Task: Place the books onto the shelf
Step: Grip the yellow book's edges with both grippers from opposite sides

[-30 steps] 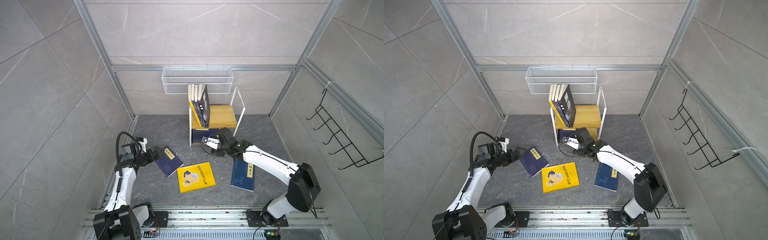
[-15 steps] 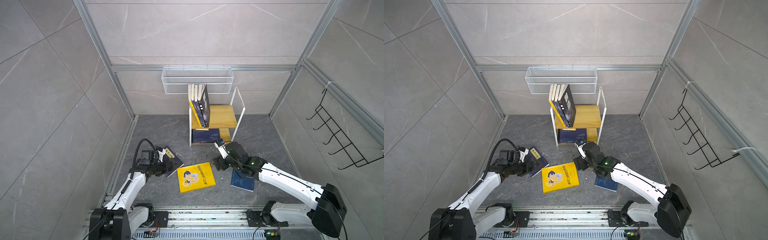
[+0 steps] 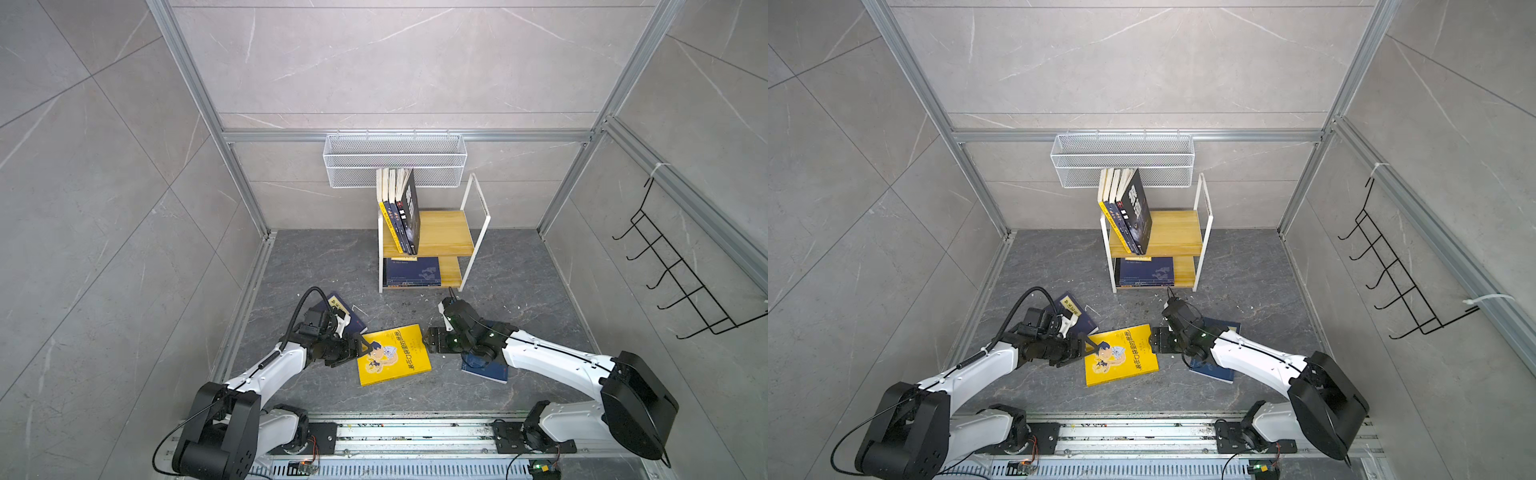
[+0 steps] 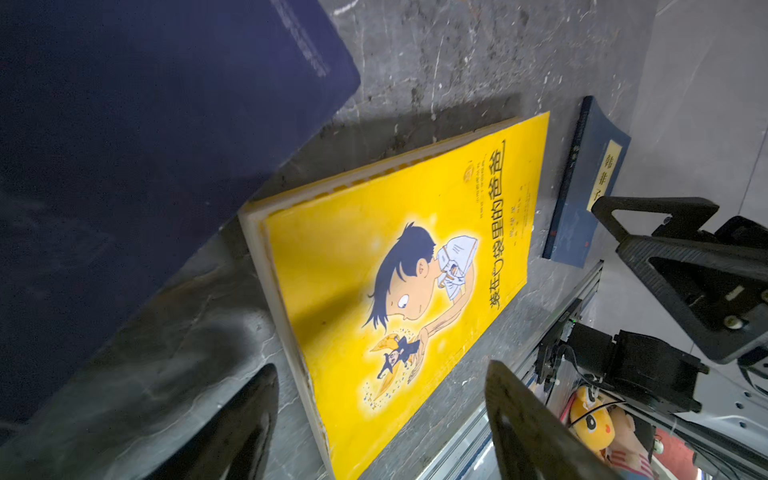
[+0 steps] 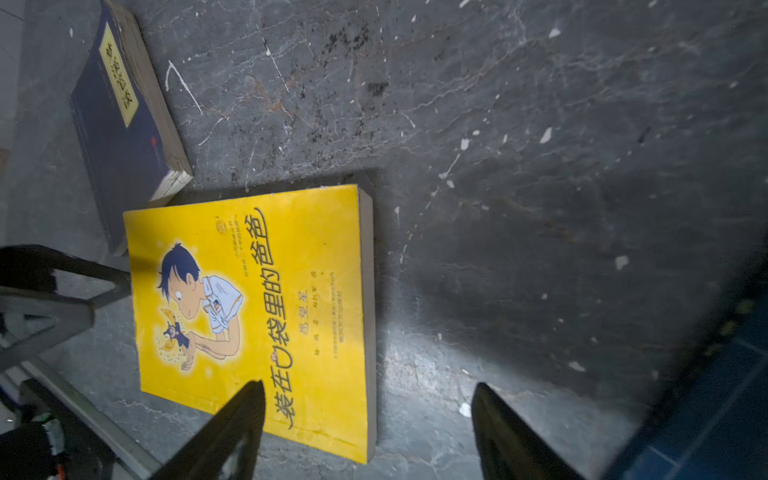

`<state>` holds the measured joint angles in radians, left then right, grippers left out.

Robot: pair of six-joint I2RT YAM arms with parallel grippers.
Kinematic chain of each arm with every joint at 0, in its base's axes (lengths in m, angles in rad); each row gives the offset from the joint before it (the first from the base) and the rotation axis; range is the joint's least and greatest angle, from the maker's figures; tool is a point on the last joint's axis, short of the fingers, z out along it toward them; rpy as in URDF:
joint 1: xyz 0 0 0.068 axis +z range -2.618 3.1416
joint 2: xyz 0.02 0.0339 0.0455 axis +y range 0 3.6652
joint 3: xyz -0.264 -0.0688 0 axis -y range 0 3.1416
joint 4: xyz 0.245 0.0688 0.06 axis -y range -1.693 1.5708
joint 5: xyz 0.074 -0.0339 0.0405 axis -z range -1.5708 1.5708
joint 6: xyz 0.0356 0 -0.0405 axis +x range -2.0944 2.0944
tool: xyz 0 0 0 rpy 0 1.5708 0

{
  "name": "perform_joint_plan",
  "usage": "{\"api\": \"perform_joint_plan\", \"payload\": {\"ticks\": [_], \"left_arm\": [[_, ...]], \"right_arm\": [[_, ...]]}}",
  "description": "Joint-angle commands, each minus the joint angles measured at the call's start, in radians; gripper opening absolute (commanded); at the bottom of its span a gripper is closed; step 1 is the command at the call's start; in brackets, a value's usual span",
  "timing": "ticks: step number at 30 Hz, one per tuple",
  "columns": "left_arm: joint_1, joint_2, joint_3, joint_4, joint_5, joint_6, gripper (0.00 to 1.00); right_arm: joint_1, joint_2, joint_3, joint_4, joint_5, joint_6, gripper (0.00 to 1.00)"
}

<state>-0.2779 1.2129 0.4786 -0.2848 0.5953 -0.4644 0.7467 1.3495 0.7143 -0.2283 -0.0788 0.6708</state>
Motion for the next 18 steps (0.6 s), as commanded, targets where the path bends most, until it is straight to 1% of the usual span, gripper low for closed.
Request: {"api": "perform_joint_plan", "payload": {"ticks": [1, 3, 5, 8, 11, 14, 18], "left_arm": [[-0.006, 0.019, -0.007, 0.046, -0.027, -0.039, 0.74], [-0.009, 0.036, -0.010, 0.066, -0.022, -0.049, 0.70], [-0.014, 0.046, -0.011, 0.074, -0.022, -0.049, 0.66], [-0.014, 0.059, -0.018, 0.104, -0.018, -0.070, 0.58], [-0.015, 0.069, -0.012, 0.115, -0.023, -0.070, 0.50], [-0.016, 0.086, -0.007, 0.134, -0.028, -0.081, 0.44], [-0.021, 0.126, 0.015, 0.146, -0.025, -0.086, 0.32]], "right_arm": [[-0.012, 0.017, -0.045, 0.092, -0.076, 0.073, 0.77], [-0.019, 0.042, -0.056, 0.129, -0.123, 0.089, 0.74], [-0.022, 0.060, -0.073, 0.163, -0.144, 0.104, 0.73], [-0.040, 0.089, -0.105, 0.229, -0.191, 0.120, 0.71], [-0.056, 0.101, -0.137, 0.276, -0.221, 0.148, 0.66], [-0.066, 0.125, -0.178, 0.376, -0.276, 0.176, 0.65], [-0.077, 0.171, -0.192, 0.424, -0.324, 0.192, 0.65]]}}
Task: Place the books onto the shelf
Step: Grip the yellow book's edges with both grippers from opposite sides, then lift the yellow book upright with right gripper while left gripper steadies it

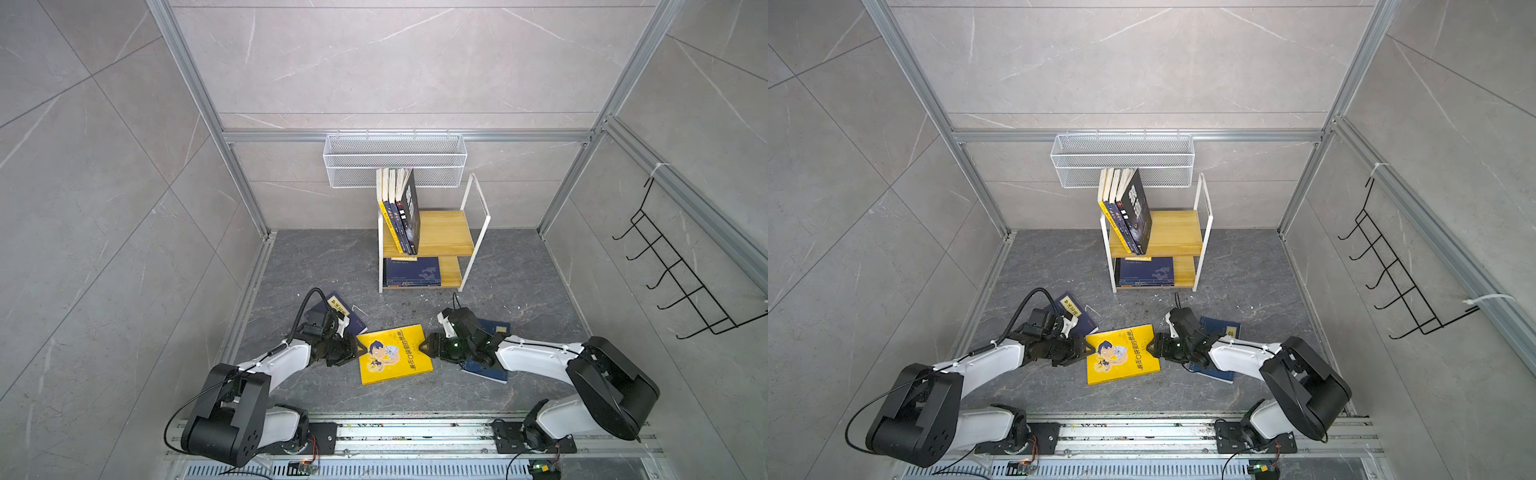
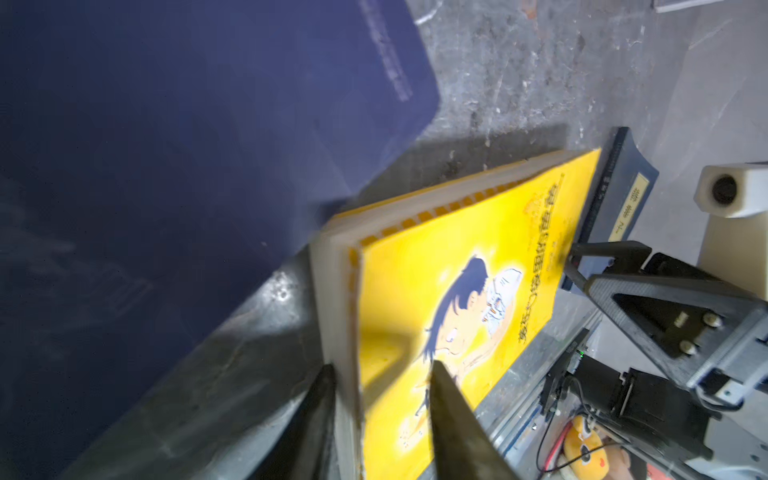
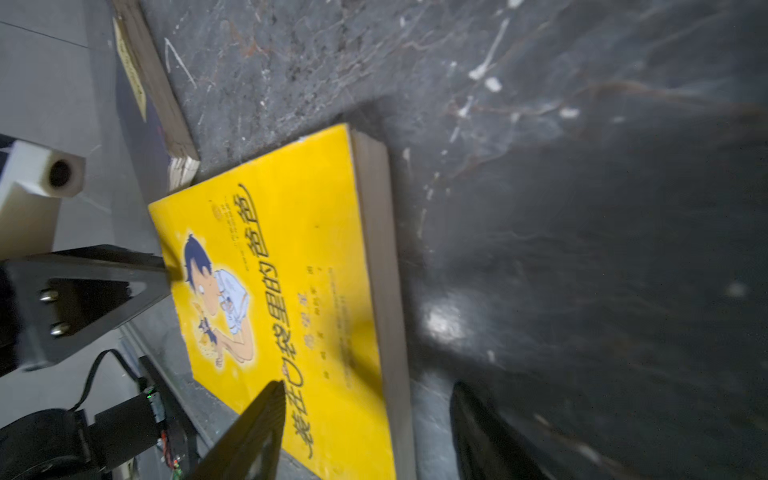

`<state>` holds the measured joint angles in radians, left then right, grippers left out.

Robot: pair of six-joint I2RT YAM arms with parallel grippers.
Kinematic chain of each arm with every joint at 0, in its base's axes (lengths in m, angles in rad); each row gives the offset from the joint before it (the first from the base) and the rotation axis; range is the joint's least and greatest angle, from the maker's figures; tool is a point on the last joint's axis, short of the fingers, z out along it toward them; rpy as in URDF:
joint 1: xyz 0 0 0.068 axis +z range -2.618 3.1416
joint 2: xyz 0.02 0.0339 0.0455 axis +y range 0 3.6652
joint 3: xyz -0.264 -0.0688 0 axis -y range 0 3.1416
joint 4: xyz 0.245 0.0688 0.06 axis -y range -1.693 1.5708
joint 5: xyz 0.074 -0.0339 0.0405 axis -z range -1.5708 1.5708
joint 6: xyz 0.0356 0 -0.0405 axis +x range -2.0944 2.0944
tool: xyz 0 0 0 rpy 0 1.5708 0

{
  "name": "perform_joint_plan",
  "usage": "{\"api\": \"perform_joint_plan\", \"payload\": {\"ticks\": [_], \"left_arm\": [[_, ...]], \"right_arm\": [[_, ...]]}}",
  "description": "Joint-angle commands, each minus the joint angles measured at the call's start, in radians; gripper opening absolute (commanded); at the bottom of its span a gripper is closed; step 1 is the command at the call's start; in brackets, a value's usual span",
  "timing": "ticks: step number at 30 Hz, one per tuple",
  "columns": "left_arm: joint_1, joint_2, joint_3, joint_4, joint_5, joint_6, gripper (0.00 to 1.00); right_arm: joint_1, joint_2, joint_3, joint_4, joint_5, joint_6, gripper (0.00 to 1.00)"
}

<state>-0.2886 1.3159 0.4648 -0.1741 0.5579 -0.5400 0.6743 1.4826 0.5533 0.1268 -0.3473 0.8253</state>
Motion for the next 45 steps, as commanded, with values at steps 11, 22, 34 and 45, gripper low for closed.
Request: {"api": "perform_joint_plan", "payload": {"ticks": [11, 22, 34, 45], "left_arm": [[-0.026, 0.130, 0.060, 0.063, 0.005, -0.003, 0.18], [-0.034, 0.187, 0.080, 0.054, -0.013, 0.021, 0.13], [-0.034, 0.186, 0.085, 0.055, -0.008, 0.026, 0.13], [-0.036, 0.188, 0.081, 0.057, -0.008, 0.029, 0.13]], "right_arm": [[-0.012, 0.052, -0.060, 0.327, -0.223, 0.168, 0.58], [-0.013, -0.090, -0.049, 0.363, -0.298, 0.229, 0.53], [-0.015, -0.152, -0.027, 0.364, -0.296, 0.258, 0.49], [-0.013, -0.146, -0.017, 0.512, -0.312, 0.351, 0.46]]}}
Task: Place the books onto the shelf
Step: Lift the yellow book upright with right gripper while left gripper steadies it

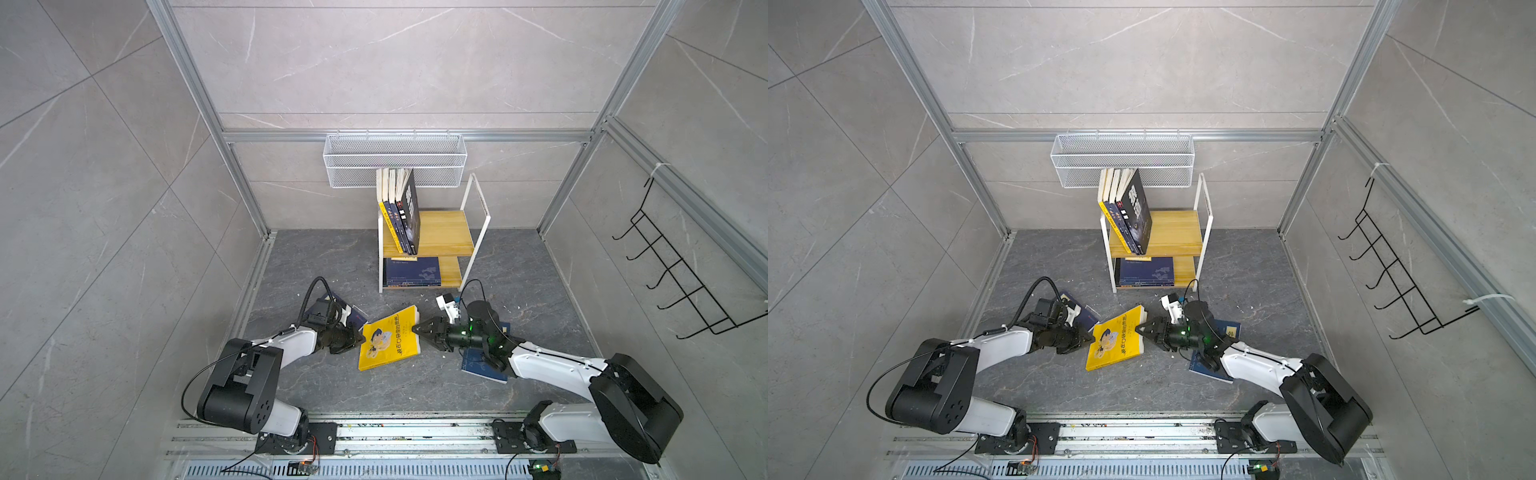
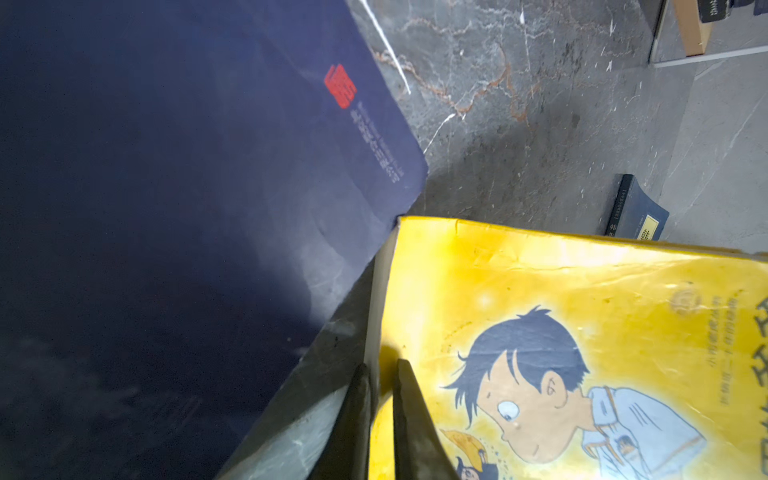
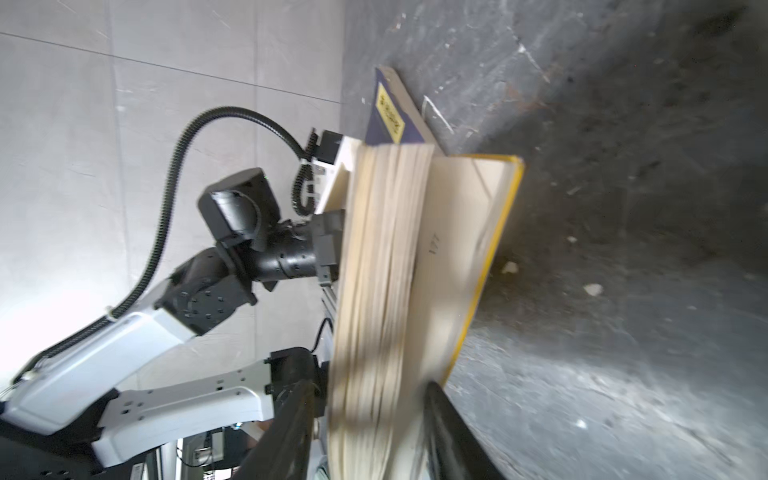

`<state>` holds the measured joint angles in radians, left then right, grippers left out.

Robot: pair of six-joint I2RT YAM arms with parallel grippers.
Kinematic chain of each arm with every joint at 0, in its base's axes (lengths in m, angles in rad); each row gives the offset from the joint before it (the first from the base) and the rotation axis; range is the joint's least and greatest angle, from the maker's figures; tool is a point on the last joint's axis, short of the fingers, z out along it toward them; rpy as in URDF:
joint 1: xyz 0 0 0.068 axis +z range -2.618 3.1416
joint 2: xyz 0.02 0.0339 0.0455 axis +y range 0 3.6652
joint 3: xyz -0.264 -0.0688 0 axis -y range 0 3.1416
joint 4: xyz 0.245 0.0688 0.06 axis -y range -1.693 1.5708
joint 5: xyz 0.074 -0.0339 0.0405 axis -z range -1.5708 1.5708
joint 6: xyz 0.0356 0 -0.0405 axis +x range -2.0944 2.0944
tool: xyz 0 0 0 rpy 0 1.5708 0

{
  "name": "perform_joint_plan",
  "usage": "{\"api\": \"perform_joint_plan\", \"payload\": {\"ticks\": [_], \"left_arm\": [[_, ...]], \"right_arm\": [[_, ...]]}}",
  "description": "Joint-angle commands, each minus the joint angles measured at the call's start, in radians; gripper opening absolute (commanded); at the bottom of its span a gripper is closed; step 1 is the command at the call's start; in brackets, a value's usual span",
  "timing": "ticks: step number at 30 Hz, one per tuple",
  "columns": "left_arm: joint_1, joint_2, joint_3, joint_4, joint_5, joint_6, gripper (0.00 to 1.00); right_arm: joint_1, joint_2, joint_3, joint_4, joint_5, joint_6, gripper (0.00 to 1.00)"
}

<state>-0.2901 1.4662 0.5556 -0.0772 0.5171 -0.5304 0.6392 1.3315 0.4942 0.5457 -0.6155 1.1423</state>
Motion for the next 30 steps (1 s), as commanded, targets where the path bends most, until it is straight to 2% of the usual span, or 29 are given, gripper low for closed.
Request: {"api": "perform_joint_plan", "payload": {"ticks": [1, 11, 13, 17, 19, 21, 23, 27, 30], "left_arm": [[-0.034, 0.038, -0.006, -0.041, 0.031, 0.019, 0.13], [-0.034, 0.039, -0.005, -0.041, 0.038, 0.014, 0.12], [-0.034, 0.036, -0.010, -0.035, 0.035, 0.017, 0.12], [-0.034, 0.046, -0.005, -0.041, 0.038, 0.015, 0.12], [-0.034, 0.045, -0.005, -0.039, 0.036, 0.015, 0.12], [-0.035, 0.036, -0.001, -0.040, 0.032, 0.020, 0.12], [-0.035, 0.023, -0.003, -0.047, 0.032, 0.022, 0.12], [-0.035, 0.011, -0.009, -0.047, 0.032, 0.027, 0.12], [-0.034, 0.011, -0.001, -0.050, 0.032, 0.025, 0.12]], "right_arm": [[0.022, 0.011, 0.051, 0.084, -0.046, 0.033, 0.45], [0.046, 0.067, 0.048, 0.146, -0.022, 0.093, 0.51], [0.048, 0.106, 0.045, 0.231, -0.040, 0.126, 0.51], [0.055, 0.209, 0.027, 0.518, -0.040, 0.271, 0.46], [0.057, 0.245, 0.041, 0.560, -0.056, 0.286, 0.43], [0.057, 0.251, 0.069, 0.483, -0.076, 0.258, 0.35], [0.057, 0.223, 0.094, 0.345, -0.079, 0.207, 0.32], [0.056, 0.110, 0.141, 0.038, -0.054, 0.045, 0.31], [0.053, 0.050, 0.199, -0.169, -0.035, -0.053, 0.37]]}}
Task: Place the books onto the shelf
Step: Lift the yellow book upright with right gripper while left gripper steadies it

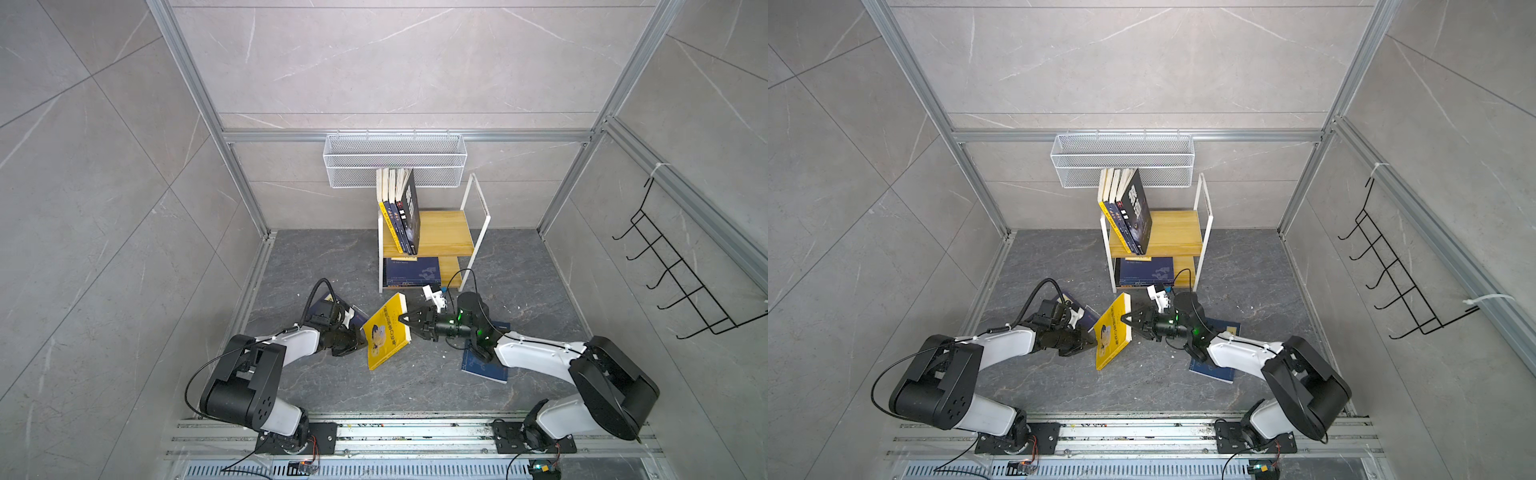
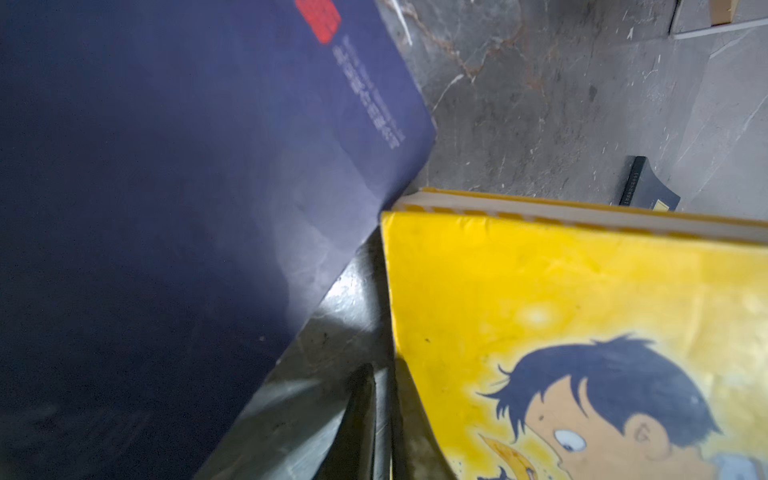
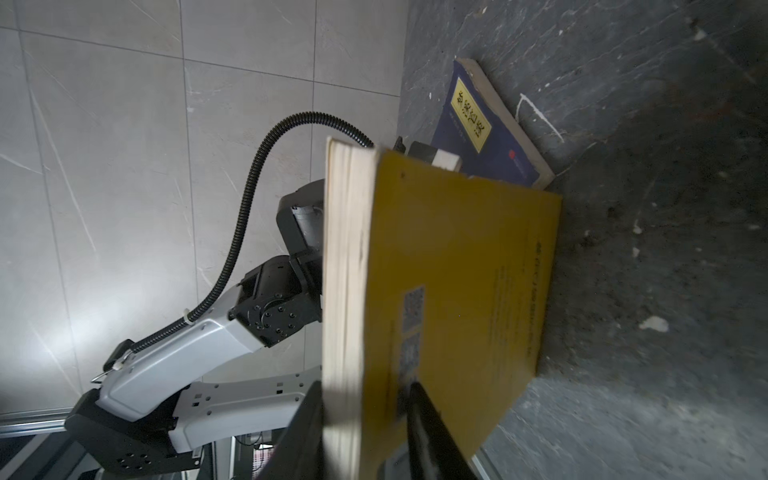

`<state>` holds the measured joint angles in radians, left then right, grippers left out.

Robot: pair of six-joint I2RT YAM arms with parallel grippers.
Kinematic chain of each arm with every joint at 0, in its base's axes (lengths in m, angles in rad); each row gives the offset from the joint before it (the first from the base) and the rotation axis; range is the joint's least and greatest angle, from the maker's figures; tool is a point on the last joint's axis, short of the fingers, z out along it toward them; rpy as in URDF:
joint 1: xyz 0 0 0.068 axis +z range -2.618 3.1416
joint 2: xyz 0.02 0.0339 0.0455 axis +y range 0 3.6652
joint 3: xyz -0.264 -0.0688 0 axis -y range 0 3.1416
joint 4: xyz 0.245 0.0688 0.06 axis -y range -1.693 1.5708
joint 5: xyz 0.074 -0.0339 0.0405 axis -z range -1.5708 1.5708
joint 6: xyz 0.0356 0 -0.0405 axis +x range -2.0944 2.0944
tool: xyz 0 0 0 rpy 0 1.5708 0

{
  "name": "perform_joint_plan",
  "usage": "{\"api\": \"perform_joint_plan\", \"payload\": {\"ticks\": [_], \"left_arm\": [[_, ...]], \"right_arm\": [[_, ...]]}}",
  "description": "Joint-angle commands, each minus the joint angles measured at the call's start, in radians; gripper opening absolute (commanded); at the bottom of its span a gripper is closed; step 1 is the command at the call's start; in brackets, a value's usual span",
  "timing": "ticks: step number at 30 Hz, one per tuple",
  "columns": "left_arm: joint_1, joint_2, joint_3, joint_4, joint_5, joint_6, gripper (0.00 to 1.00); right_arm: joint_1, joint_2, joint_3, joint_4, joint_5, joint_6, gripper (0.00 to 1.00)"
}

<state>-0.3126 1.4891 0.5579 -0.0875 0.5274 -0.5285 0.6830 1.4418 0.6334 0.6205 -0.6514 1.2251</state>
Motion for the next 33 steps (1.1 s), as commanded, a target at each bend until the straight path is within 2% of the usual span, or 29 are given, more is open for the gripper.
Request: {"api": "perform_joint_plan", "payload": {"ticks": [1, 5, 10, 14, 17, 20, 22, 23, 25, 26, 33], "left_arm": [[-0.011, -0.014, -0.005, -0.040, 0.023, 0.023, 0.12], [-0.012, -0.020, -0.004, -0.040, 0.019, 0.027, 0.12], [-0.011, -0.042, -0.001, -0.038, 0.026, 0.033, 0.12], [-0.011, -0.064, 0.004, -0.045, 0.027, 0.036, 0.13], [-0.011, -0.067, -0.003, -0.034, 0.027, 0.039, 0.15], [-0.010, -0.080, 0.010, -0.048, 0.026, 0.040, 0.16], [-0.010, -0.099, 0.010, -0.051, 0.034, 0.044, 0.19], [-0.010, -0.110, 0.010, -0.051, 0.035, 0.048, 0.21], [-0.007, -0.139, 0.023, -0.065, 0.035, 0.078, 0.28], [-0.004, -0.151, 0.036, -0.080, 0.033, 0.089, 0.31], [0.064, -0.239, 0.106, -0.119, 0.110, 0.128, 0.64]], "right_arm": [[0.010, -0.078, 0.083, -0.318, 0.011, -0.169, 0.41], [0.010, -0.118, 0.146, -0.520, 0.059, -0.282, 0.45], [0.019, -0.100, 0.161, -0.550, 0.081, -0.289, 0.46], [0.037, -0.068, 0.193, -0.612, 0.135, -0.301, 0.52], [0.050, -0.035, 0.235, -0.677, 0.168, -0.338, 0.52], [0.058, -0.007, 0.257, -0.691, 0.186, -0.340, 0.45], [0.057, -0.007, 0.251, -0.675, 0.194, -0.341, 0.36], [0.058, -0.009, 0.249, -0.674, 0.201, -0.346, 0.29], [0.055, -0.019, 0.256, -0.690, 0.208, -0.364, 0.06], [0.055, -0.026, 0.259, -0.700, 0.207, -0.372, 0.00], [0.015, -0.148, 0.277, -0.782, 0.167, -0.435, 0.00]]}}
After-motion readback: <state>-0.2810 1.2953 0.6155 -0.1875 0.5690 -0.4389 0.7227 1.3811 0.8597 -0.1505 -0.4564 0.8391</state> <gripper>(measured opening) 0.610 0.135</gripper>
